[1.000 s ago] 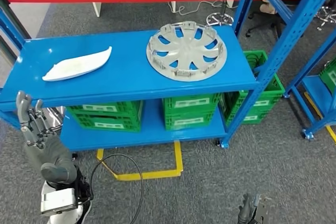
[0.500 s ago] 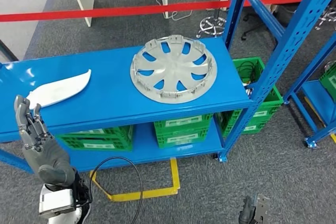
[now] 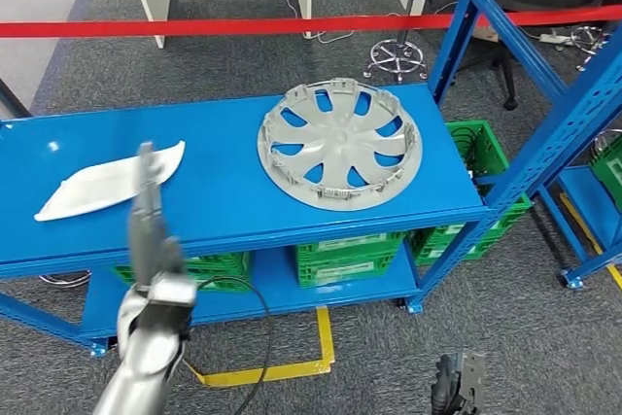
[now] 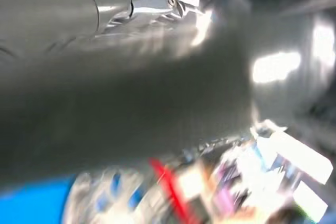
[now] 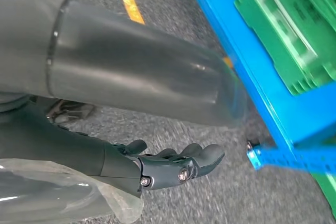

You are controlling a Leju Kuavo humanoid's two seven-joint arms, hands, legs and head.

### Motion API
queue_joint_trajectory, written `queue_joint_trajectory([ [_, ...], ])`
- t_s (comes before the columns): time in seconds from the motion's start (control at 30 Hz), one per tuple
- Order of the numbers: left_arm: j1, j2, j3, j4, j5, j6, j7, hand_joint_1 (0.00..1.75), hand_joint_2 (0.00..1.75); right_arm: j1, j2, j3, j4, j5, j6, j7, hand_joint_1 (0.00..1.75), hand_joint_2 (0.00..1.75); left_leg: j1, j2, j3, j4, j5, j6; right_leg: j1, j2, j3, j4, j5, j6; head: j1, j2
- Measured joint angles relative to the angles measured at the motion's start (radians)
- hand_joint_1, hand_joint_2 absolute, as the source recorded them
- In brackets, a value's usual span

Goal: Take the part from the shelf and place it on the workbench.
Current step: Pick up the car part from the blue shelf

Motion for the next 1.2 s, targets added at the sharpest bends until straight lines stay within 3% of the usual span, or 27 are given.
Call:
queue_joint_trajectory([
  [0.07,-0.076,-0.004,0.013,0.107,-0.056,-0.005,0.045,0.0,1.75,-0.01,0.001,0.014,0.002,0.022,-0.003,0.019,0.0,0.0,-0.003,-0.002,0.005,0.0,-0.004,-0.001,0.0,-0.001,0.031,-0.105,0.083,-0.006,0.0,0.0],
  [0.13,-0.163,-0.004,0.026,0.226,-0.127,0.012,0.084,0.0,1.75,-0.025,0.003,0.03,0.005,0.043,-0.011,0.039,0.0,0.0,-0.007,-0.002,0.007,0.002,-0.008,-0.007,0.004,-0.002,0.078,-0.219,0.14,-0.016,-0.001,0.0],
  [0.17,-0.214,-0.004,0.032,0.296,-0.162,0.021,0.101,0.0,1.75,-0.032,0.006,0.039,0.007,0.054,-0.016,0.049,0.0,0.0,-0.007,-0.002,0.006,0.003,-0.009,-0.011,0.006,-0.003,0.09,-0.246,0.149,-0.02,-0.002,0.0],
  [0.27,-0.37,-0.002,0.056,0.507,-0.239,0.043,0.15,0.0,1.75,-0.051,0.015,0.068,0.012,0.086,-0.03,0.075,0.0,0.0,-0.005,-0.002,0.002,0.003,-0.008,-0.024,0.008,-0.002,0.097,-0.254,0.154,-0.031,-0.002,0.0],
  [0.33,-0.462,-0.002,0.071,0.617,-0.293,0.062,0.196,0.0,1.75,-0.064,0.023,0.089,0.015,0.114,-0.034,0.098,0.0,0.0,-0.005,-0.001,-0.011,0.034,-0.029,-0.037,0.003,-0.002,0.103,-0.263,0.158,-0.04,-0.006,0.0],
  [0.43,-0.595,0.004,0.075,0.791,-0.418,0.088,0.3,0.0,1.75,-0.08,0.041,0.121,0.023,0.148,-0.043,0.132,0.0,0.0,0.002,0.0,-0.093,0.2,-0.098,-0.054,0.0,-0.005,0.108,-0.266,0.158,-0.047,-0.01,0.0],
  [0.47,-0.627,0.009,0.072,0.841,-0.462,0.092,0.338,0.0,1.75,-0.082,0.046,0.129,0.025,0.157,-0.046,0.141,0.0,0.0,0.005,0.0,-0.119,0.247,-0.107,-0.057,-0.001,-0.005,0.109,-0.265,0.156,-0.048,-0.01,0.0],
  [0.5,-0.654,0.015,0.067,0.886,-0.505,0.096,0.375,0.0,1.75,-0.083,0.051,0.137,0.027,0.165,-0.049,0.148,0.0,0.0,0.008,0.0,-0.131,0.264,-0.099,-0.059,-0.002,-0.004,0.111,-0.264,0.155,-0.049,-0.01,0.0],
  [0.53,-0.679,0.022,0.061,0.926,-0.544,0.101,0.41,0.0,1.75,-0.083,0.055,0.145,0.03,0.173,-0.052,0.154,0.0,0.0,0.01,0.0,-0.127,0.243,-0.072,-0.06,-0.003,-0.003,0.114,-0.263,0.152,-0.048,-0.01,0.0],
  [0.6,-0.727,0.039,0.051,0.99,-0.597,0.11,0.458,0.0,1.75,-0.083,0.061,0.158,0.033,0.182,-0.056,0.162,0.0,0.0,0.014,0.001,-0.083,0.129,0.002,-0.062,-0.004,-0.001,0.119,-0.26,0.145,-0.044,-0.009,0.0],
  [0.63,-0.75,0.046,0.048,1.016,-0.609,0.113,0.469,0.0,1.75,-0.083,0.064,0.162,0.033,0.184,-0.057,0.163,0.0,0.0,0.013,0.001,-0.059,0.072,0.026,-0.062,-0.004,0.001,0.119,-0.257,0.142,-0.04,-0.01,0.0],
  [0.7,-0.783,0.06,0.044,1.055,-0.62,0.117,0.477,0.0,1.75,-0.083,0.067,0.168,0.036,0.185,-0.058,0.164,0.0,0.0,0.01,0.0,-0.036,0.018,0.03,-0.054,-0.002,0.004,0.115,-0.254,0.138,-0.03,-0.01,0.0],
  [0.77,-0.799,0.071,0.04,1.08,-0.629,0.122,0.487,0.0,1.75,-0.081,0.068,0.172,0.038,0.186,-0.059,0.166,0.0,0.0,0.008,-0.001,-0.033,0.008,0.024,-0.041,-0.002,0.003,0.111,-0.255,0.136,-0.02,-0.01,0.0],
  [0.83,-0.81,0.079,0.037,1.095,-0.644,0.124,0.51,0.0,1.75,-0.08,0.068,0.174,0.04,0.185,-0.062,0.168,0.0,0.0,0.01,-0.001,-0.03,0.003,0.026,-0.028,-0.004,0.0,0.097,-0.23,0.116,-0.012,-0.008,0.0],
  [0.93,-0.837,0.101,0.032,1.121,-0.672,0.084,0.551,0.0,1.75,-0.076,0.068,0.175,0.042,0.179,-0.075,0.174,0.0,0.0,0.009,-0.002,-0.028,0.001,0.024,-0.016,-0.003,-0.002,0.008,-0.062,0.041,-0.008,-0.003,0.0],
  [1.0,-0.854,0.126,0.032,1.137,-0.678,0.023,0.564,0.0,0.87,-0.065,0.068,0.174,0.043,0.18,-0.087,0.186,0.0,0.0,0.006,-0.001,-0.027,0.002,0.022,-0.014,-0.002,-0.002,-0.045,0.021,0.028,-0.008,-0.004,0.0],
  [1.03,-0.862,0.14,0.033,1.142,-0.675,-0.005,0.562,0.0,0.44,-0.058,0.067,0.174,0.044,0.182,-0.093,0.194,0.0,0.0,0.005,-0.001,-0.027,0.002,0.021,-0.014,-0.002,-0.002,-0.047,0.011,0.049,-0.01,-0.004,0.0],
  [1.07,-0.871,0.153,0.036,1.145,-0.667,-0.027,0.555,0.0,0.0,-0.051,0.067,0.173,0.045,0.184,-0.099,0.202,0.0,0.0,0.004,-0.001,-0.025,0.003,0.019,-0.014,-0.001,-0.002,-0.031,-0.036,0.085,-0.014,-0.004,0.0],
  [1.13,-0.891,0.174,0.05,1.146,-0.647,-0.054,0.533,0.0,0.0,-0.044,0.067,0.173,0.047,0.186,-0.106,0.22,0.0,0.0,0.002,-0.003,-0.024,0.005,0.016,-0.018,0.002,-0.002,0.026,-0.164,0.15,-0.023,-0.004,0.0],
  [1.2,-0.907,0.19,0.067,1.147,-0.63,-0.074,0.514,0.0,0.0,-0.039,0.067,0.172,0.051,0.185,-0.109,0.238,0.0,0.0,0.0,-0.005,-0.026,0.006,0.015,-0.026,0.005,-0.001,0.065,-0.234,0.166,-0.031,-0.005,0.0],
])
